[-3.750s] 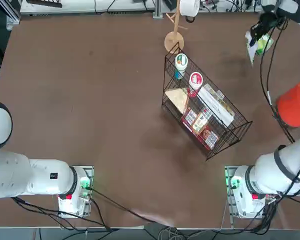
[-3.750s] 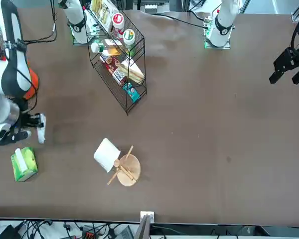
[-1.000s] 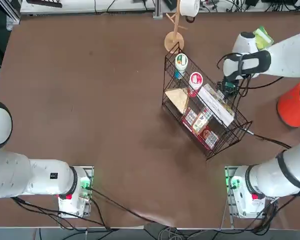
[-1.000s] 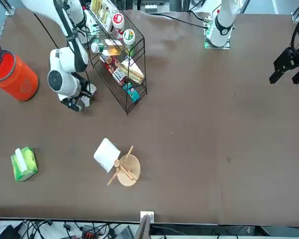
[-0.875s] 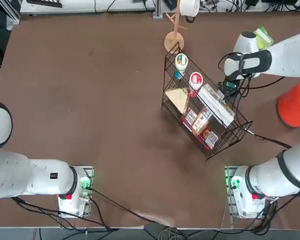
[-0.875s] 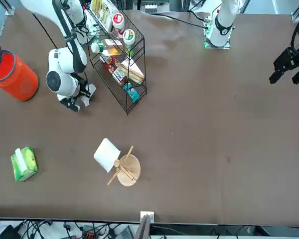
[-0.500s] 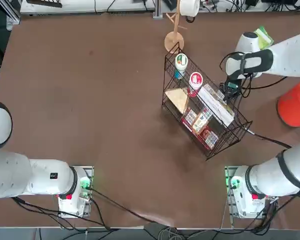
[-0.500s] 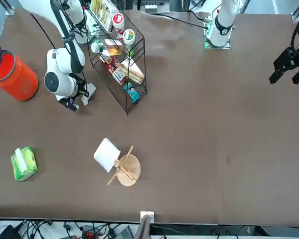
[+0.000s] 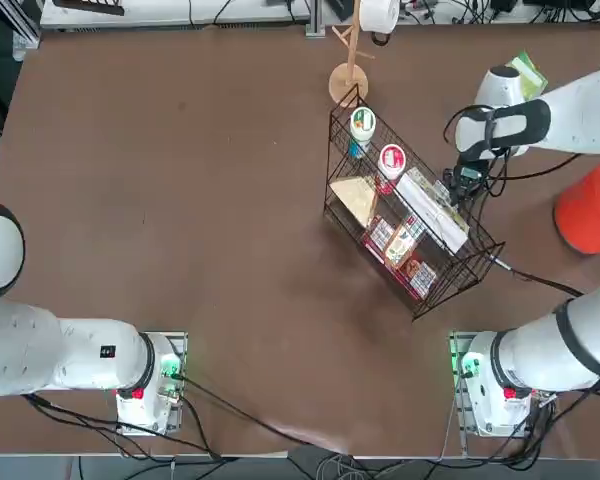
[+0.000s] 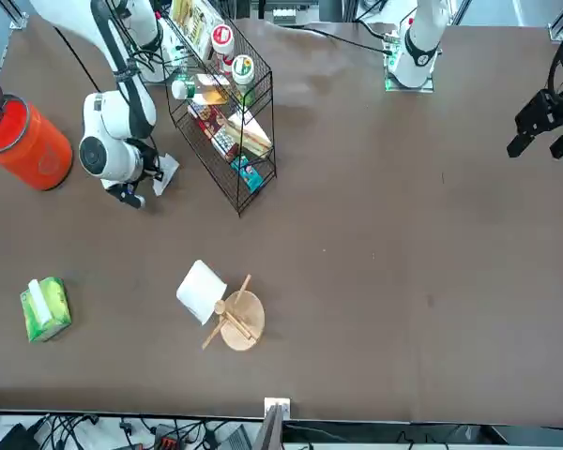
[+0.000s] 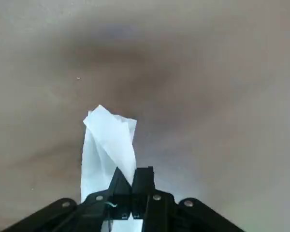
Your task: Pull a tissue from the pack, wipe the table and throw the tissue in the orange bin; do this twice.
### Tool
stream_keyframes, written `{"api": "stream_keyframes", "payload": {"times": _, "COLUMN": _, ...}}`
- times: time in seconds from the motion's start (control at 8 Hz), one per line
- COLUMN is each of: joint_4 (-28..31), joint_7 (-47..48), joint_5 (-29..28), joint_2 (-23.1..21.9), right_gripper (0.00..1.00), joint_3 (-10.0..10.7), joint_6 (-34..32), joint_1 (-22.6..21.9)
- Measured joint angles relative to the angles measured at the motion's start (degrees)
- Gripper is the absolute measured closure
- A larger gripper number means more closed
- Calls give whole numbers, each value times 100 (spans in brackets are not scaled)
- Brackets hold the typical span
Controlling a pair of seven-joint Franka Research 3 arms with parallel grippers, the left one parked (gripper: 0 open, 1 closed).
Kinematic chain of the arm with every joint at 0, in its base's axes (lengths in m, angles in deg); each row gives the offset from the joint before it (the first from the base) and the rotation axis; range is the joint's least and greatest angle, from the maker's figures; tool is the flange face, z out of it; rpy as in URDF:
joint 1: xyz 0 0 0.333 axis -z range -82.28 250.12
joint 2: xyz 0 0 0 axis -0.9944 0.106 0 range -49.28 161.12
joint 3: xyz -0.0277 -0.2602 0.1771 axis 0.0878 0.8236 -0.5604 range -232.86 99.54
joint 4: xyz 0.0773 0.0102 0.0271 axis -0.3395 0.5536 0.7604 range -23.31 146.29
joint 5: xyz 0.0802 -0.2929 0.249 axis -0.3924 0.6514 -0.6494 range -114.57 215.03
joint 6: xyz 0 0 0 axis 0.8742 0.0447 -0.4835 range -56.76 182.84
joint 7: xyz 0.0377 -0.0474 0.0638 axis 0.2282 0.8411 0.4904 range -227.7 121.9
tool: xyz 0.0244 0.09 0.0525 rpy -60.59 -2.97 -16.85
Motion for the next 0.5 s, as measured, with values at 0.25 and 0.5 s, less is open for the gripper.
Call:
{"api": "stream_keyframes", "payload": {"times": 0.25, "joint_4": -6, "joint_7": 20, "joint_5": -11, "joint_2": 46, "right_gripper": 98, "joint_3": -47, "joint_6": 256, "joint_1": -24}}
{"api": "stream_keyframes", "payload": {"times": 0.5, "joint_4": -176, "joint_7": 381, "joint_5": -43, "joint_2": 249, "right_gripper": 98, "joint_3": -110, "joint_6": 494, "joint_1": -257}}
